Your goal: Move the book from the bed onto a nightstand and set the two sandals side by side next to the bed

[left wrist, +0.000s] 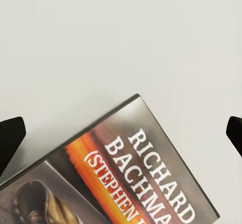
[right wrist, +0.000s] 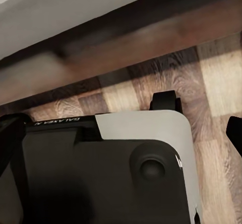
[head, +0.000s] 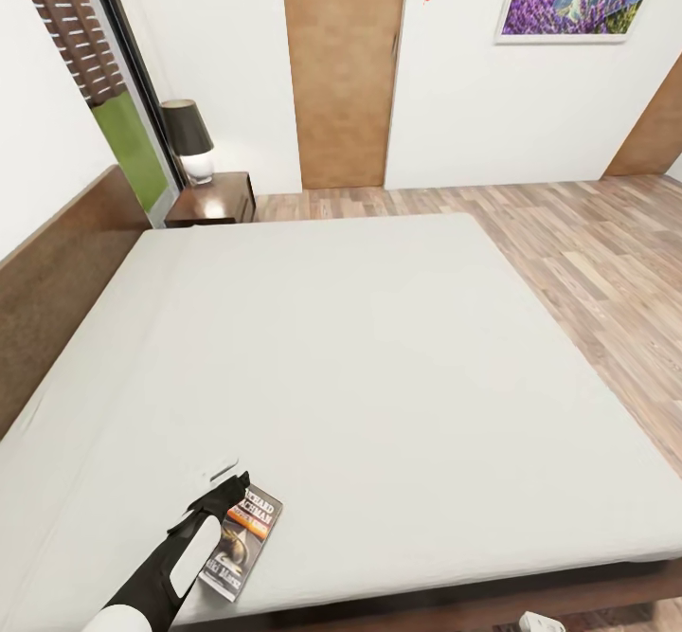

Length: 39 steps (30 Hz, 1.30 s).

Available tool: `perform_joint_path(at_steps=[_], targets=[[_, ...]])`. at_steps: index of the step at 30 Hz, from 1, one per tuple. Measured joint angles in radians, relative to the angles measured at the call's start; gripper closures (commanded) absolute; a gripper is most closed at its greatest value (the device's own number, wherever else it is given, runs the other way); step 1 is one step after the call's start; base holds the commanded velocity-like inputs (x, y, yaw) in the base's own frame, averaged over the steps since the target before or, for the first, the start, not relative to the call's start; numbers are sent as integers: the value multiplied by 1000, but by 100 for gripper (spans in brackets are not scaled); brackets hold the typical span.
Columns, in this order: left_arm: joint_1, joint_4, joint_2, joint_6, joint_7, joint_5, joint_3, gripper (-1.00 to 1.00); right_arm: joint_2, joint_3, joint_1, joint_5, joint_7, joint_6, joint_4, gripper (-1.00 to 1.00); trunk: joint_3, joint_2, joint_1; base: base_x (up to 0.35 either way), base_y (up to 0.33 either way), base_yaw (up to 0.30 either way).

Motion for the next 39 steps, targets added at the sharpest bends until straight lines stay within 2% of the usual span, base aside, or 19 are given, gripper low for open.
perform_joint_path(at_steps=[26,39], targets=[[0,0,0,0,0,0,1,-100,0,0,0,1,0,0,0,-100,-82,-182,100,0,0,0],[0,0,0,-1,0,0,1,-100,0,0,0,1,0,0,0,-100,-82,-182,100,0,0,0]])
